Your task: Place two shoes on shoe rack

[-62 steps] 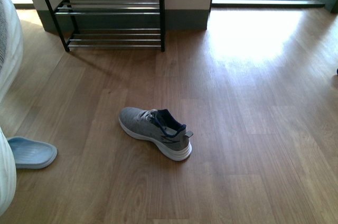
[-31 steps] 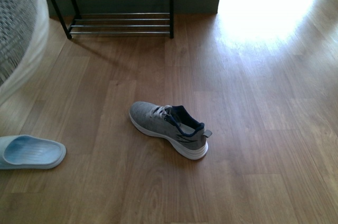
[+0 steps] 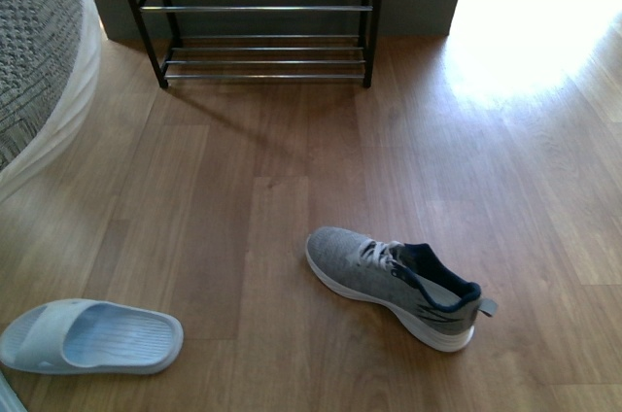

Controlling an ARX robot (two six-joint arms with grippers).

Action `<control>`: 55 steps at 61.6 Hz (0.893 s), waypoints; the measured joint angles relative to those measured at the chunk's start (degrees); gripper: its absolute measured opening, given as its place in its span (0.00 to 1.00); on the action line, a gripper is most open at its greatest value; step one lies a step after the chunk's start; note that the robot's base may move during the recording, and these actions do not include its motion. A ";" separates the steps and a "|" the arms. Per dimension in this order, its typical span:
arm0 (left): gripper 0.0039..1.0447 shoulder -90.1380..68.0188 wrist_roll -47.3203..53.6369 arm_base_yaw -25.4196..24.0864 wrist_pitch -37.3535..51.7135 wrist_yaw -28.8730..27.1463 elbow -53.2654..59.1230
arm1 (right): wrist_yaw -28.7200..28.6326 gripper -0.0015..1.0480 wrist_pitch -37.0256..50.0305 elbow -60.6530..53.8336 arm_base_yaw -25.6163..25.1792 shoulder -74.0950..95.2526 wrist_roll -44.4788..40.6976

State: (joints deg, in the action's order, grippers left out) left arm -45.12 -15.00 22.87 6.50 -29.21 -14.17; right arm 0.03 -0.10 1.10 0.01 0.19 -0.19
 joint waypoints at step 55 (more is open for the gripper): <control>0.01 0.02 -0.02 -0.04 0.00 -0.28 0.00 | -14.19 0.91 44.78 17.73 -1.70 87.67 -11.30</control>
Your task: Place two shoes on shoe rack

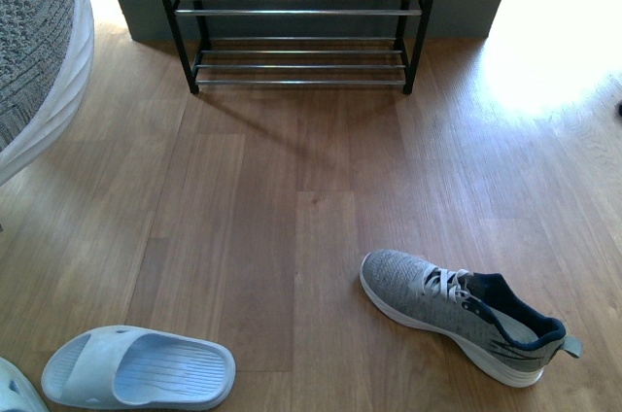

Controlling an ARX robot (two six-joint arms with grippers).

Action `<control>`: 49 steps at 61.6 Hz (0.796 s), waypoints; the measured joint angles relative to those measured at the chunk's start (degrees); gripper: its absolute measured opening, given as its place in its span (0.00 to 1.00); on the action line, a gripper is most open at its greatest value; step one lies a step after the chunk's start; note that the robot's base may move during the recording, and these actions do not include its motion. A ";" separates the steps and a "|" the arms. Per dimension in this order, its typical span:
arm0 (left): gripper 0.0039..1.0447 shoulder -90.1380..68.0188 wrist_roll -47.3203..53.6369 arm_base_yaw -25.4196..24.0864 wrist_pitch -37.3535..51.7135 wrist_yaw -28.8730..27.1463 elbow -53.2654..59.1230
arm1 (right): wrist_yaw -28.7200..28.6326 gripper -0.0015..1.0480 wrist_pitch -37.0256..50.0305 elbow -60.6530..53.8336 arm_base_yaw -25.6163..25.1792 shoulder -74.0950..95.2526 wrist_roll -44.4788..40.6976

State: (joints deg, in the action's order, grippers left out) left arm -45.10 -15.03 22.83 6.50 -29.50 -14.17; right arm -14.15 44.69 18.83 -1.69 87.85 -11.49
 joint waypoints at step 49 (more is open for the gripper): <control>0.01 0.00 0.00 0.00 0.00 0.00 0.00 | 11.23 0.91 -3.50 33.18 2.27 59.06 -13.53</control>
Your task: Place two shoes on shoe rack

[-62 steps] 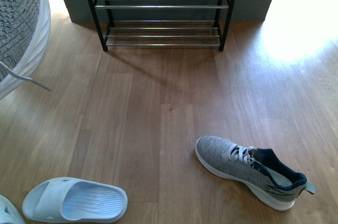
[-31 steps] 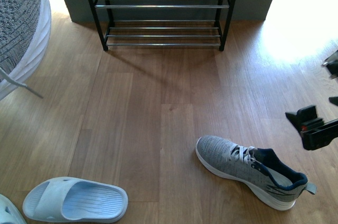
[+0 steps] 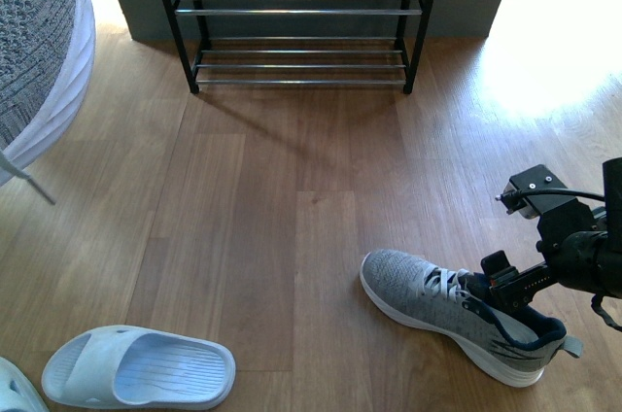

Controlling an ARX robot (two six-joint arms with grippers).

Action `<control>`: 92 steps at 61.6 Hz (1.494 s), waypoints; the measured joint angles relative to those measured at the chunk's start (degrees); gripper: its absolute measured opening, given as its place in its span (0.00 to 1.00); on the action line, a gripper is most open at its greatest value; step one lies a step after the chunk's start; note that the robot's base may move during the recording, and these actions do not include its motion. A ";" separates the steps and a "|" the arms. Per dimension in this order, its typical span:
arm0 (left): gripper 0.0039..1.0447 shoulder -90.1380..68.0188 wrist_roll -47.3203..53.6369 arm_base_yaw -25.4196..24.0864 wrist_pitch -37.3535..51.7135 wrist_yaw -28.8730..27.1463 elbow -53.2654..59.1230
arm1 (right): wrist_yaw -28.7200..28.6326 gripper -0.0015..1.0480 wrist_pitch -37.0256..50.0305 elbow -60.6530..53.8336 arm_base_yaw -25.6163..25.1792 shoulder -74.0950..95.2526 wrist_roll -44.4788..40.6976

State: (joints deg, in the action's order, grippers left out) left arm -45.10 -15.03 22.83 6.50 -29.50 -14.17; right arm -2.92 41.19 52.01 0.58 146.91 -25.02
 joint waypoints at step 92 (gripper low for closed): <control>0.01 0.00 0.00 0.00 0.00 0.00 0.00 | -6.73 0.01 1.64 -17.18 -0.72 -23.50 3.19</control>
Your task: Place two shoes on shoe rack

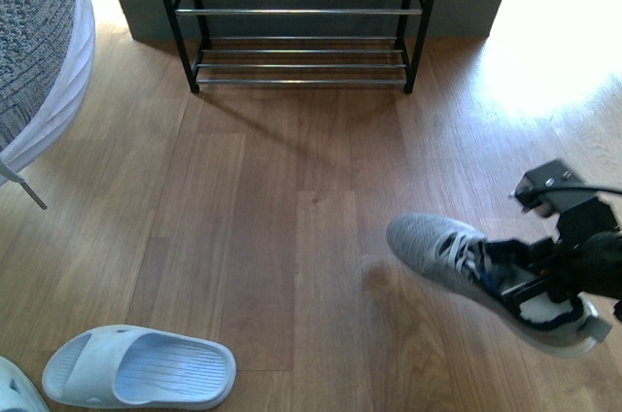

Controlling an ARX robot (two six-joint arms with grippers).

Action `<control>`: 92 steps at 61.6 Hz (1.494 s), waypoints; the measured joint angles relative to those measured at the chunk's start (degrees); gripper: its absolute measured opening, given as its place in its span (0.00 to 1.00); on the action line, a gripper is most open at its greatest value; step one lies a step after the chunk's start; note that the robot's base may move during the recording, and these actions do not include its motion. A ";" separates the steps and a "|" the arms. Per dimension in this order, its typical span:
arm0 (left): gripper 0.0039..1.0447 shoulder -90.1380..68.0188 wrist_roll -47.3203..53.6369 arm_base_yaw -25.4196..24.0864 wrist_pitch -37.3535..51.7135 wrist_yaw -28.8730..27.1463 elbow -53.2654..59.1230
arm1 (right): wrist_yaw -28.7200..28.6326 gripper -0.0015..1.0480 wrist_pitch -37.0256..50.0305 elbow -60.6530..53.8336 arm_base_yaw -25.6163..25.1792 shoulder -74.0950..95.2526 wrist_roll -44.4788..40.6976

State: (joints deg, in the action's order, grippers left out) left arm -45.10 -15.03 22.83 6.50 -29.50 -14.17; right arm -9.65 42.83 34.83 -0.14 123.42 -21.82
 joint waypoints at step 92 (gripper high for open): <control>0.01 0.00 0.00 0.04 -0.02 -0.04 0.00 | -17.86 0.01 -28.68 -21.62 -8.90 -86.62 11.54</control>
State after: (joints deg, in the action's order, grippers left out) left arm -45.10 -15.03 22.87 6.48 -29.54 -14.17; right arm -27.51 14.15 13.21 -9.04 36.80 -10.28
